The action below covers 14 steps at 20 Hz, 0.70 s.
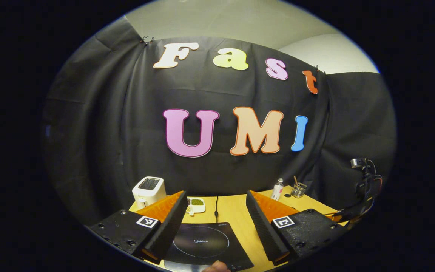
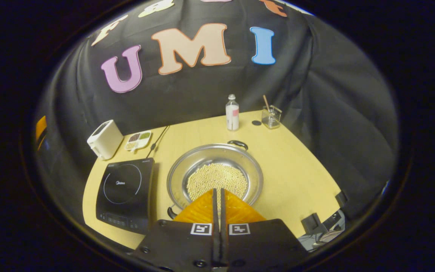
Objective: First push the handle of the pot to place it horizontally, then grasp the pot with both hands and set it on the induction cooktop.
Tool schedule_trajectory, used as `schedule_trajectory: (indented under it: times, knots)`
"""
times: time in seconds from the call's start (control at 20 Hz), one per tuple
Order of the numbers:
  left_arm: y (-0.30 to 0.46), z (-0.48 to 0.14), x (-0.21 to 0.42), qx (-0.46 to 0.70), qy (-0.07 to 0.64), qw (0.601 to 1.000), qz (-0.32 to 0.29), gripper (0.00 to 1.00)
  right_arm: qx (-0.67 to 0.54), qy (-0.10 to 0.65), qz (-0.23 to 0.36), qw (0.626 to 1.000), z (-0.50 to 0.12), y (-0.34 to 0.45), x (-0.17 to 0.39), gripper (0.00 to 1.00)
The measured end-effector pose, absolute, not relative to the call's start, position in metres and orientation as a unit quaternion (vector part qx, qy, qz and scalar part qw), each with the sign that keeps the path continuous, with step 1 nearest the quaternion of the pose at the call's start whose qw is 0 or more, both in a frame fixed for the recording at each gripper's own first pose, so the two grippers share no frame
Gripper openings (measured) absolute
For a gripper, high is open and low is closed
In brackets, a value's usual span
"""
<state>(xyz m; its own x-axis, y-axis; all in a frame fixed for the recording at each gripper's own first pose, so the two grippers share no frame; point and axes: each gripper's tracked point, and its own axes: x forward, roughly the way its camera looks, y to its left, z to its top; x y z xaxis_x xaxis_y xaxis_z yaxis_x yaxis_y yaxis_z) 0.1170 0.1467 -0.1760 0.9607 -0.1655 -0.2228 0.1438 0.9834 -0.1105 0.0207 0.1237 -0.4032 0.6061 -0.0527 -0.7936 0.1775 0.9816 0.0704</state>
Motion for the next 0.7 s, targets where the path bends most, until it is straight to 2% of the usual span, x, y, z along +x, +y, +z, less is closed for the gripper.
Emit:
schedule_trajectory:
  times: [0.05,0.1,0.25,0.55,0.6,0.7]
  knots:
    - [0.152,-0.179,0.116,-0.045,0.120,0.989,-0.073,0.90,0.069,0.448,-0.062,0.889,-0.412,0.127,0.018,0.02]
    - [0.158,-0.180,0.114,-0.045,0.120,0.989,-0.068,0.94,0.065,0.457,-0.059,0.885,-0.421,0.130,0.016,0.02]
    - [0.173,-0.184,0.109,-0.039,0.120,0.991,-0.053,0.94,0.054,0.486,-0.050,0.871,-0.444,0.141,0.006,0.00]
    - [0.197,-0.199,0.098,-0.051,0.133,0.990,-0.024,0.94,0.026,0.534,-0.033,0.845,-0.484,0.159,-0.013,0.02]
    - [0.201,-0.200,0.097,-0.054,0.134,0.989,-0.018,0.94,0.019,0.542,-0.032,0.839,-0.491,0.160,-0.017,0.00]
    - [0.209,-0.203,0.096,-0.063,0.136,0.989,-0.006,0.94,0.003,0.556,-0.027,0.831,-0.502,0.163,-0.025,0.08]
